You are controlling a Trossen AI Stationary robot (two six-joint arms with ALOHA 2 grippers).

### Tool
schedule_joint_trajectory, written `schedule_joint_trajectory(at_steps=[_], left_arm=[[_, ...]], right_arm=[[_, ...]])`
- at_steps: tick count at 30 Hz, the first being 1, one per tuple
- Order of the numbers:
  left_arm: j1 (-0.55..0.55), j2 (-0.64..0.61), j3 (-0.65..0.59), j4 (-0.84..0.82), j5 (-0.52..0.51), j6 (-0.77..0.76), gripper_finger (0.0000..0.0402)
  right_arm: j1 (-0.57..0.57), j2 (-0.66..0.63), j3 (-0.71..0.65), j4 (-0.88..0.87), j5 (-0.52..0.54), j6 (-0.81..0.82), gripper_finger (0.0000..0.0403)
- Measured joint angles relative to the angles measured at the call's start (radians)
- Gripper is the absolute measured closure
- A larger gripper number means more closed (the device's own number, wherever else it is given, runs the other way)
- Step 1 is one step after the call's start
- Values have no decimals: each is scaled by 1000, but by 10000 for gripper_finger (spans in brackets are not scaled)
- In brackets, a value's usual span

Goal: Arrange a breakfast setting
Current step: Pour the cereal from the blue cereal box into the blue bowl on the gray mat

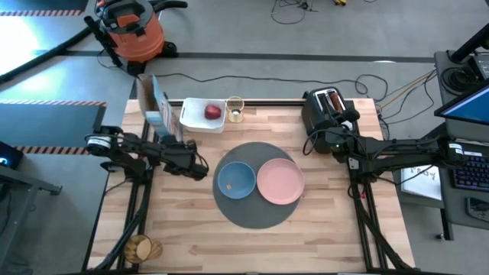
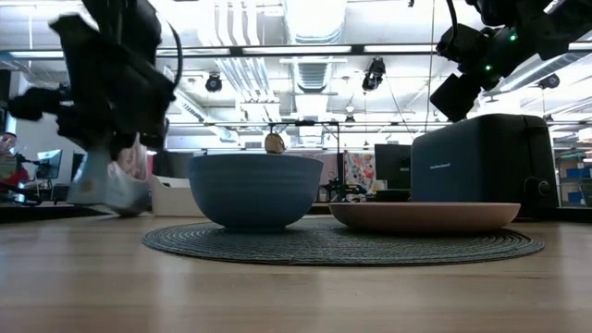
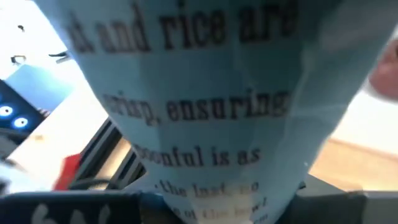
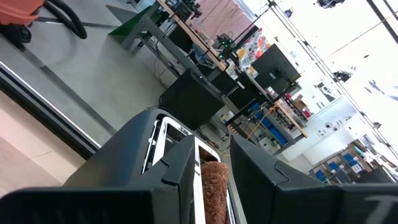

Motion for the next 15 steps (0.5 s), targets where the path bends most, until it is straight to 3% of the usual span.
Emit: schedule_joint_trajectory(at_steps=[7,15], left_arm=[[-180,1,156,-155,179,-21,290],[-363,17,313,-140,177,113,290]], right_arm=[[0,0,0,0,0,0,310],[0,0,0,0,0,0,310]])
